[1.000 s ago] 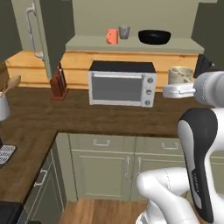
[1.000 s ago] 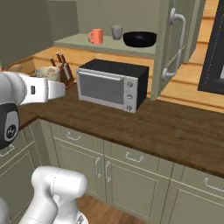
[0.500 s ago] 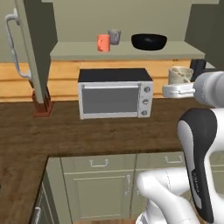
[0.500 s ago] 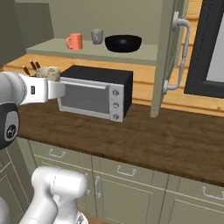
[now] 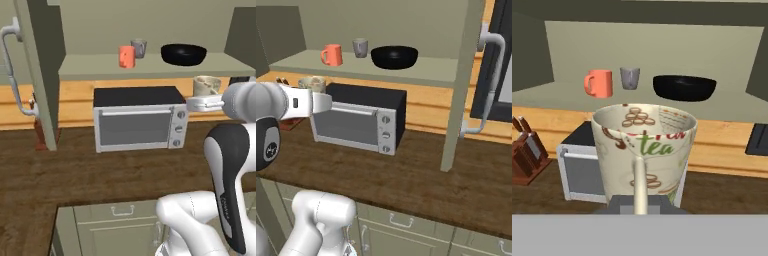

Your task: Gather all objects into one cabinet and sort the glasses and bowls to opposite sides.

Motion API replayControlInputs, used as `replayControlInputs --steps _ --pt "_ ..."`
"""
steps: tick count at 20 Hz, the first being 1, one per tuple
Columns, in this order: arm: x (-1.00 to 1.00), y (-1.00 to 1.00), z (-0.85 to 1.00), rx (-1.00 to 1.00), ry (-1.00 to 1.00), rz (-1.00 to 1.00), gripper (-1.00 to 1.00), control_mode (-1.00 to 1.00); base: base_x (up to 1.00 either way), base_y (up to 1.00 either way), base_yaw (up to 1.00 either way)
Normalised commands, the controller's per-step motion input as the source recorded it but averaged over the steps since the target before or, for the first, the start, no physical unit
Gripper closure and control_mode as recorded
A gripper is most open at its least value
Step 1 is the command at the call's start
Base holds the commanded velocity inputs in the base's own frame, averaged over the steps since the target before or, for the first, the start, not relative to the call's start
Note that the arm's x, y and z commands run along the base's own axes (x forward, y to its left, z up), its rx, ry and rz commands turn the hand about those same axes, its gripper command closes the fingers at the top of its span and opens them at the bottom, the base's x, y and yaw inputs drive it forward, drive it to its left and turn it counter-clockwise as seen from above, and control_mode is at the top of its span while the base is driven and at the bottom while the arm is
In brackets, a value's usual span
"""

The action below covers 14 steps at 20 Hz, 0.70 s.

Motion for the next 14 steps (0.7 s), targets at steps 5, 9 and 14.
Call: replayControlInputs --steps 5,9,14 --pt "0.00 0.00 0.00 0.00 0.00 0.00 1.00 1.00 0.23 0.51 -0.19" --pt "0.00 0.00 0.00 0.00 0.00 0.00 1.00 1.00 0.40 0.14 -0.23" --pt "0.00 0.00 0.00 0.00 0.00 0.00 1.00 1.00 0.62 0.01 -0.22"
